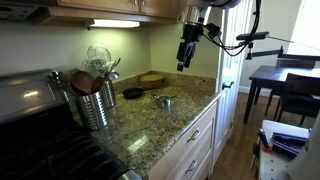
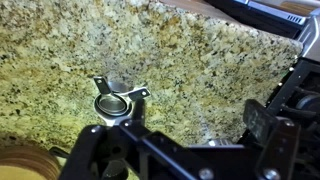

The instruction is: Unstack the cups

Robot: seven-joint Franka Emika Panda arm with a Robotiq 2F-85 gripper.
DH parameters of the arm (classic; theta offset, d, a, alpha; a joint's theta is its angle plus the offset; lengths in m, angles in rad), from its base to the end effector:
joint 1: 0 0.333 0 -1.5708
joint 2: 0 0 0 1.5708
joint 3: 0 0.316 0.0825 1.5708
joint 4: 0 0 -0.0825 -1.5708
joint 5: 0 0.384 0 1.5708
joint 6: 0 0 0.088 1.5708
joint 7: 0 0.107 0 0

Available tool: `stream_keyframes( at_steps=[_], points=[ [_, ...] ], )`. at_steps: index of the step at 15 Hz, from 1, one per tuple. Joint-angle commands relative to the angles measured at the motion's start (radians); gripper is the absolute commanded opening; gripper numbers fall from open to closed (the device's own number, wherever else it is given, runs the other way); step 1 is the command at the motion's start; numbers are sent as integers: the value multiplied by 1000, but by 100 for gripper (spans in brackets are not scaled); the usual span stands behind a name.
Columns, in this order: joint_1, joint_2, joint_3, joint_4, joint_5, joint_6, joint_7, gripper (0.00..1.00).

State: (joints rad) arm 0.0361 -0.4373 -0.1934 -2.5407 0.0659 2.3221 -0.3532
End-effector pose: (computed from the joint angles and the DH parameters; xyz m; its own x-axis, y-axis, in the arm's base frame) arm 0.4184 -0.0665 0.4417 0.9589 0.1526 0.2393 0.1711 -0.9835 -0.0584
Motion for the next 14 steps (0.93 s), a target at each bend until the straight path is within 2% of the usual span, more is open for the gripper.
stream_keyframes(
  at_steps=[1,7,11,14],
  points=[
    [-12,1,12,2,7,-3,-4,100],
    [-12,1,12,2,7,-3,-4,100],
    [-47,76,73,32,-62,11,112,100],
    [-96,150,135,72,-148,6,306,100]
  ],
)
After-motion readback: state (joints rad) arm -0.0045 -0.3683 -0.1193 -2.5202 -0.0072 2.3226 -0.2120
